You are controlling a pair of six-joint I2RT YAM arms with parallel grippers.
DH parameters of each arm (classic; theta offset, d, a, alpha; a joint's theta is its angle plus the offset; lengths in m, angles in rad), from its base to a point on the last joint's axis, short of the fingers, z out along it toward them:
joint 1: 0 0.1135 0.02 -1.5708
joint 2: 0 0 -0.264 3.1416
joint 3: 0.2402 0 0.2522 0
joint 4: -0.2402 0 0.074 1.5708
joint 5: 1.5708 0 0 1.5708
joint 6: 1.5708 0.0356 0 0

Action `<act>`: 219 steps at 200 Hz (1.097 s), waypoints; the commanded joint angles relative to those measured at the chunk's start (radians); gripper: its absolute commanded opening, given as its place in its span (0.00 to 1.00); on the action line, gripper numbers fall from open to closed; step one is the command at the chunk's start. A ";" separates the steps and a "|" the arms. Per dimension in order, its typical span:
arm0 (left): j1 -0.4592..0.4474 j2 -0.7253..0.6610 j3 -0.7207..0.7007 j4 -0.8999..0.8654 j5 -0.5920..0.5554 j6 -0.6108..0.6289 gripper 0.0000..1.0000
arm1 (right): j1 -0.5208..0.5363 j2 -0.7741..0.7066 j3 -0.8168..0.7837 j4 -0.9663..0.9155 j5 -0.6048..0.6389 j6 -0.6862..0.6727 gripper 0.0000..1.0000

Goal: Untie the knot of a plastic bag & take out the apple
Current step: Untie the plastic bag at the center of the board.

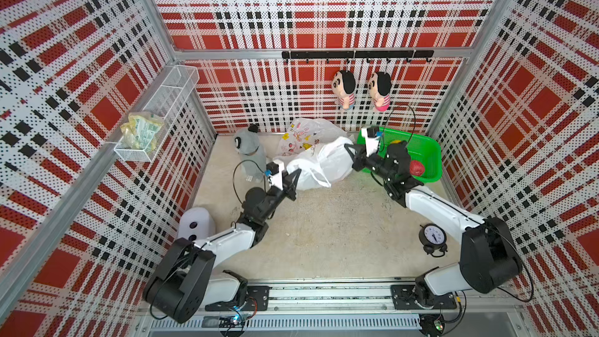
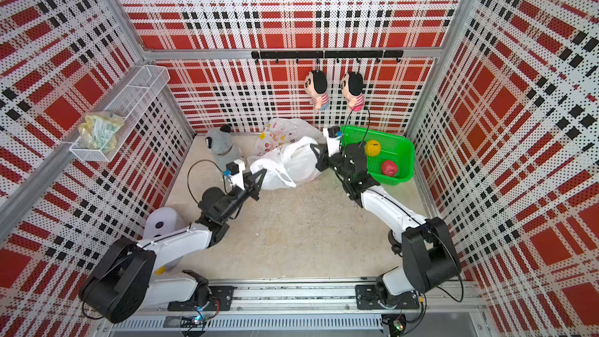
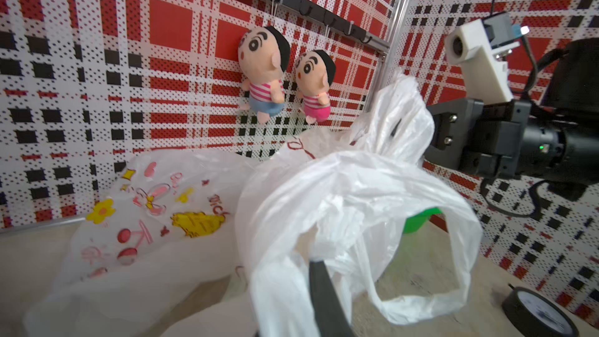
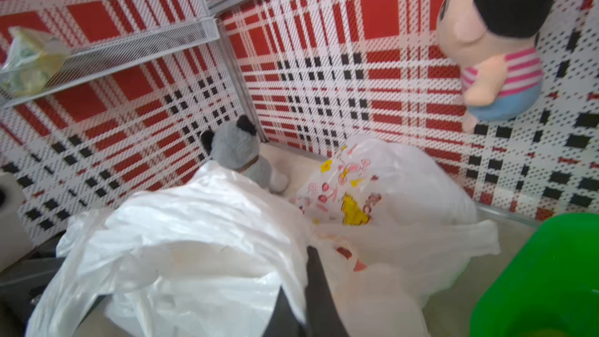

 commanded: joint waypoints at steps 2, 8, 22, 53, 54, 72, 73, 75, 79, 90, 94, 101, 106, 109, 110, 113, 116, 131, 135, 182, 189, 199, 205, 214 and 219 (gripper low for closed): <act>-0.092 -0.007 -0.168 0.155 -0.128 -0.006 0.39 | 0.013 -0.021 -0.231 0.211 -0.106 -0.007 0.00; -0.105 -0.004 -0.204 0.178 -0.129 -0.023 0.45 | 0.019 -0.024 -0.285 0.240 -0.116 -0.006 0.00; -0.134 -0.013 -0.284 0.231 -0.144 -0.075 0.58 | 0.032 -0.044 -0.400 0.292 -0.121 0.007 0.00; -0.188 -0.168 -0.390 0.189 -0.179 -0.131 0.98 | 0.059 -0.187 -0.565 0.218 -0.033 0.049 0.08; -0.189 -0.172 -0.392 0.181 -0.182 -0.132 0.98 | 0.061 -0.192 -0.568 0.213 -0.028 0.051 0.08; -0.237 -0.336 -0.379 -0.001 -0.255 -0.111 0.98 | 0.073 -0.292 -0.597 0.038 0.100 0.096 0.40; -0.241 -0.345 -0.378 -0.014 -0.260 -0.108 0.98 | 0.073 -0.298 -0.598 0.029 0.104 0.098 0.40; -0.247 -0.362 -0.373 -0.040 -0.272 -0.103 0.98 | 0.072 -0.308 -0.599 0.009 0.113 0.100 0.41; -0.256 -0.398 -0.365 -0.093 -0.295 -0.093 0.98 | 0.072 -0.328 -0.597 -0.030 0.125 0.101 0.41; -0.283 -0.487 -0.347 -0.207 -0.350 -0.069 0.98 | 0.076 -0.391 -0.583 -0.142 0.164 0.109 0.45; -0.288 -0.517 -0.340 -0.247 -0.365 -0.063 0.98 | 0.077 -0.415 -0.576 -0.179 0.173 0.109 0.47; -0.295 -0.562 -0.337 -0.298 -0.392 -0.057 0.98 | 0.085 -0.463 -0.568 -0.226 0.180 0.101 0.48; -0.297 -0.584 -0.334 -0.317 -0.405 -0.052 0.98 | 0.089 -0.498 -0.563 -0.250 0.191 0.094 0.49; -0.297 -0.595 -0.331 -0.331 -0.412 -0.046 0.98 | 0.092 -0.518 -0.561 -0.263 0.202 0.093 0.49; -0.297 -0.598 -0.330 -0.337 -0.415 -0.044 0.98 | 0.093 -0.523 -0.561 -0.267 0.205 0.092 0.49; -0.297 -0.606 -0.327 -0.353 -0.421 -0.040 0.98 | 0.096 -0.544 -0.555 -0.280 0.212 0.090 0.50; -0.297 -0.609 -0.323 -0.364 -0.426 -0.040 0.98 | 0.097 -0.560 -0.550 -0.292 0.214 0.084 0.51; -0.296 -0.584 -0.289 -0.412 -0.437 -0.030 0.98 | 0.107 -0.621 -0.505 -0.348 0.216 0.057 0.61; -0.296 -0.567 -0.276 -0.423 -0.438 -0.030 0.98 | 0.115 -0.630 -0.490 -0.365 0.214 0.045 0.61; -0.302 -0.330 -0.087 -0.486 -0.379 0.051 0.98 | 0.252 -0.497 -0.302 -0.395 0.340 -0.058 0.74; -0.303 -0.314 -0.068 -0.484 -0.370 0.067 0.98 | 0.264 -0.435 -0.274 -0.380 0.339 -0.060 0.75; -0.303 -0.288 -0.042 -0.491 -0.368 0.081 0.98 | 0.293 -0.347 -0.224 -0.387 0.335 -0.071 0.73; -0.303 -0.269 -0.024 -0.507 -0.364 0.090 0.98 | 0.318 -0.302 -0.196 -0.410 0.339 -0.081 0.72; -0.305 -0.245 0.003 -0.539 -0.354 0.101 0.98 | 0.359 -0.254 -0.170 -0.454 0.388 -0.083 0.71; -0.307 -0.237 0.011 -0.551 -0.347 0.104 0.98 | 0.383 -0.238 -0.174 -0.466 0.414 -0.084 0.71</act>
